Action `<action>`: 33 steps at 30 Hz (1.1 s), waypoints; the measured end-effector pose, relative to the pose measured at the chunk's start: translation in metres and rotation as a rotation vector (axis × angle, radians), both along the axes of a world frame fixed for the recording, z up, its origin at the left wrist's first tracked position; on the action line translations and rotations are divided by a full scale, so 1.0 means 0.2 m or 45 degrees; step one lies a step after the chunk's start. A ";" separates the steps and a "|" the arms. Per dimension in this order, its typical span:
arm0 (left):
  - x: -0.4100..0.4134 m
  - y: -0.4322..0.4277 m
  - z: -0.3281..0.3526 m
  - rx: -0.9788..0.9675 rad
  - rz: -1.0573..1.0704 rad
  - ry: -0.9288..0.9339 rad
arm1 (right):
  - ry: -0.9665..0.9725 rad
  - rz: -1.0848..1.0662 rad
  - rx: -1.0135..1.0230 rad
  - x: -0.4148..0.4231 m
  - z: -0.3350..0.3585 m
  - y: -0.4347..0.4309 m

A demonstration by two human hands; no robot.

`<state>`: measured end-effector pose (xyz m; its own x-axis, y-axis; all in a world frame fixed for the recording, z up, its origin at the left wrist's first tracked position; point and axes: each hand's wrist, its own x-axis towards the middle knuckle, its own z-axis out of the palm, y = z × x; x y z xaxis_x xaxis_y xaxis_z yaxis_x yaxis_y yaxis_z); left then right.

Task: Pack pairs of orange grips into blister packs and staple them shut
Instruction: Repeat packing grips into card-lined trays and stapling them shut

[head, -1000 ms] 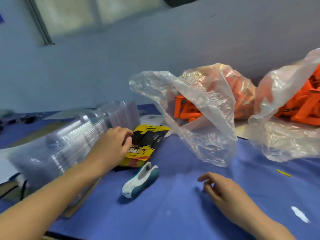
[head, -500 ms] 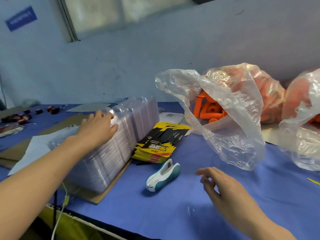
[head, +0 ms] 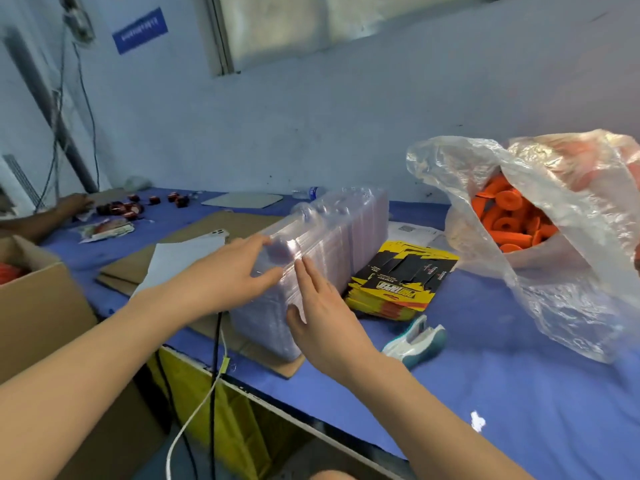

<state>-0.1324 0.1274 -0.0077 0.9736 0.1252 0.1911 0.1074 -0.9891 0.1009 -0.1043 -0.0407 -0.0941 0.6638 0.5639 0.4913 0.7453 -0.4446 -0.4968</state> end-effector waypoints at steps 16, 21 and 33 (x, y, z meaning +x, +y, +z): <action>-0.03 0.08 -0.03 0.246 -0.331 -0.107 | -0.056 -0.053 0.008 -0.03 -0.12 0.09; -0.02 0.09 -0.04 0.234 -0.349 -0.129 | -0.040 -0.078 0.003 -0.05 -0.14 0.10; -0.02 0.09 -0.03 0.201 -0.378 -0.132 | -0.020 -0.087 -0.039 -0.06 -0.14 0.11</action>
<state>-0.1355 0.1453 -0.0144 0.9374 -0.1996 0.2853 -0.1903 -0.9799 -0.0605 -0.1167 -0.0191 -0.1220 0.6938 0.5324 0.4850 0.7202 -0.5099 -0.4705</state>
